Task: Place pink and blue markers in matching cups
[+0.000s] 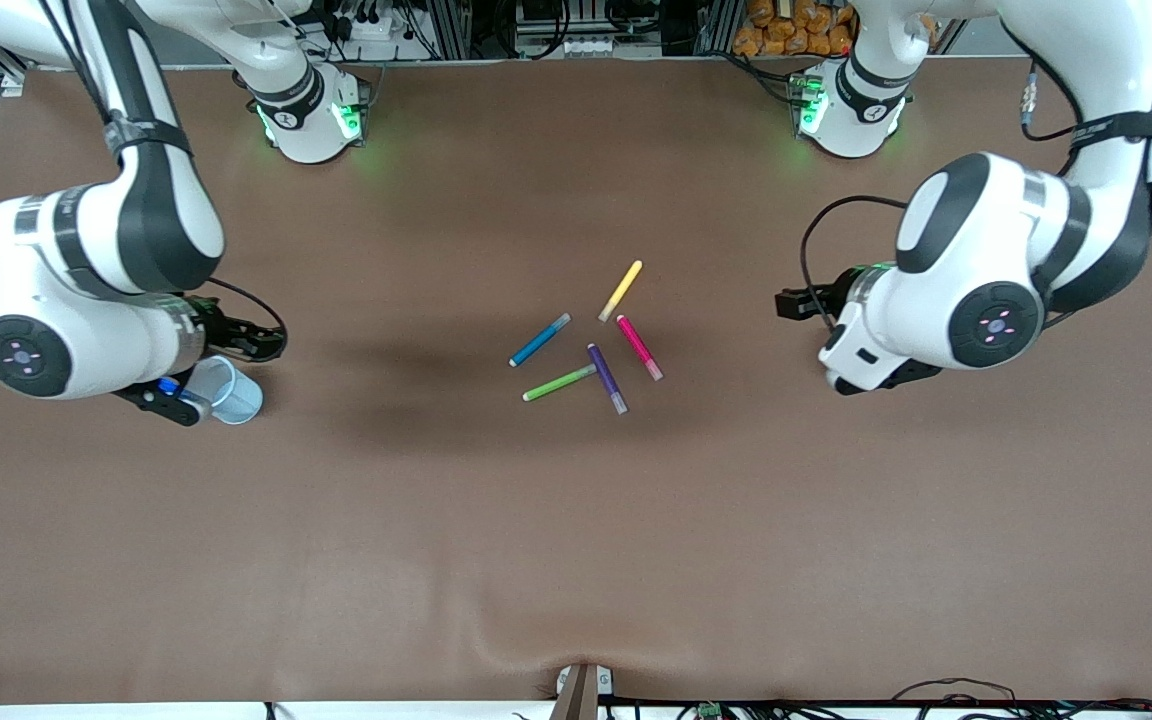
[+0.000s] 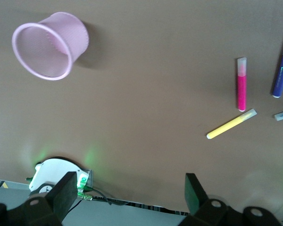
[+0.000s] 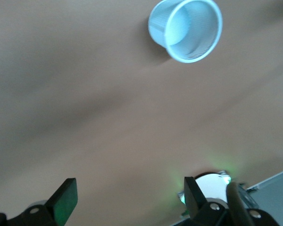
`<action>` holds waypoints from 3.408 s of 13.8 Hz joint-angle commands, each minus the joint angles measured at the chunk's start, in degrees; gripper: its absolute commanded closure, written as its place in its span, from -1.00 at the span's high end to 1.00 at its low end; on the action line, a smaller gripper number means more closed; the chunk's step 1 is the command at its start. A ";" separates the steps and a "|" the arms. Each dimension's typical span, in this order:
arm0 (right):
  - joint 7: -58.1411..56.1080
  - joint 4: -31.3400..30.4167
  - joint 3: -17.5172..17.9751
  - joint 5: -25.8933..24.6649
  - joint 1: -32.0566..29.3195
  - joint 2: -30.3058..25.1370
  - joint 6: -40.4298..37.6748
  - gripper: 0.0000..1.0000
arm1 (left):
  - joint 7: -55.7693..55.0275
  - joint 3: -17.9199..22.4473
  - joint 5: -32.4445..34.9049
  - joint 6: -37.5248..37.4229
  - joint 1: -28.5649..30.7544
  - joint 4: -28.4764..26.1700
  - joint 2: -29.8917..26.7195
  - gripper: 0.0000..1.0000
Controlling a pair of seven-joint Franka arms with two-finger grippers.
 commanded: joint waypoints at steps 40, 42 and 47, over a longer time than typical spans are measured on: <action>57.95 -11.75 -0.32 10.46 36.88 17.37 53.69 -1.00 | -7.90 0.56 1.88 14.51 -8.49 5.84 14.47 1.00; 58.39 -10.96 -0.24 10.64 33.46 15.09 46.51 -1.00 | -10.55 0.47 1.79 16.45 -9.37 5.75 15.96 1.00; 49.55 -0.96 -0.15 11.07 23.71 12.44 18.50 -1.00 | -14.77 0.38 -0.23 21.02 -10.95 5.75 18.16 0.95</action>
